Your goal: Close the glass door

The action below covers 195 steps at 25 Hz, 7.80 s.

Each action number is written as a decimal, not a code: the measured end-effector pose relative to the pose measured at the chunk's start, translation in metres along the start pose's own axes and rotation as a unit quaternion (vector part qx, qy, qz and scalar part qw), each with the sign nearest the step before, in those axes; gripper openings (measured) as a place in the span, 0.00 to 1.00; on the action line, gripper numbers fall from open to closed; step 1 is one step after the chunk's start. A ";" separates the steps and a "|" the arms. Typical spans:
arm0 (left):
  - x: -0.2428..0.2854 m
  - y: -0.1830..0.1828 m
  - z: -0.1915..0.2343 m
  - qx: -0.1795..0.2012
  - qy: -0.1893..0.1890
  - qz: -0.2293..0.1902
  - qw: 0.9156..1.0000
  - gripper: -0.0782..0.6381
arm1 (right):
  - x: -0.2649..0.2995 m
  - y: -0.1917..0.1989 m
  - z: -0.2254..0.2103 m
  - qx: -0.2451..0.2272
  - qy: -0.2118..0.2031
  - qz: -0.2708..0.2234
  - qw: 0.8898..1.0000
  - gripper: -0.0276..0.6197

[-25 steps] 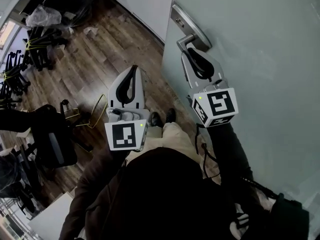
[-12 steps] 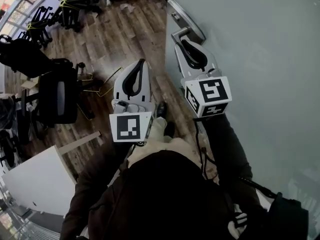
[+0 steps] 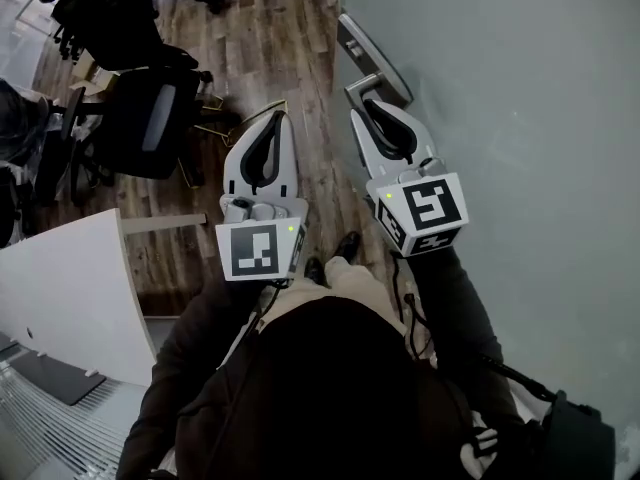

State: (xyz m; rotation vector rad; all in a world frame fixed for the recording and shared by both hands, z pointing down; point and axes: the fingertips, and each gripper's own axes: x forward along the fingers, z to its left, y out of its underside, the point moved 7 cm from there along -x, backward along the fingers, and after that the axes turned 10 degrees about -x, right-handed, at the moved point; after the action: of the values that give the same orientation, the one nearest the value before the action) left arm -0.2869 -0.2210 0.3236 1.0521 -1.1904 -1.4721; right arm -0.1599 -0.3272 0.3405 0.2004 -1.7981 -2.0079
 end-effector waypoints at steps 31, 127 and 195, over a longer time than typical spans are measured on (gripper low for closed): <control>-0.264 -0.037 0.018 0.022 -0.214 -0.037 0.976 0.10 | -0.062 -0.032 0.244 -0.029 -0.219 -0.023 0.975 0.14; -0.785 -0.068 -0.174 0.051 -0.401 -0.072 0.912 0.10 | -0.440 -0.029 0.603 -0.100 -0.508 -0.053 0.854 0.14; -0.769 -0.078 -0.196 0.051 -0.327 -0.078 0.940 0.10 | -0.516 -0.084 0.531 -0.095 -0.415 -0.166 0.889 0.04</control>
State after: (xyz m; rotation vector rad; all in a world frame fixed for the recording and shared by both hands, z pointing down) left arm 0.0400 0.5033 0.2611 0.7462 -1.6847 -1.9900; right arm 0.0776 0.3728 0.2446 -0.5349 -2.1067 -2.7726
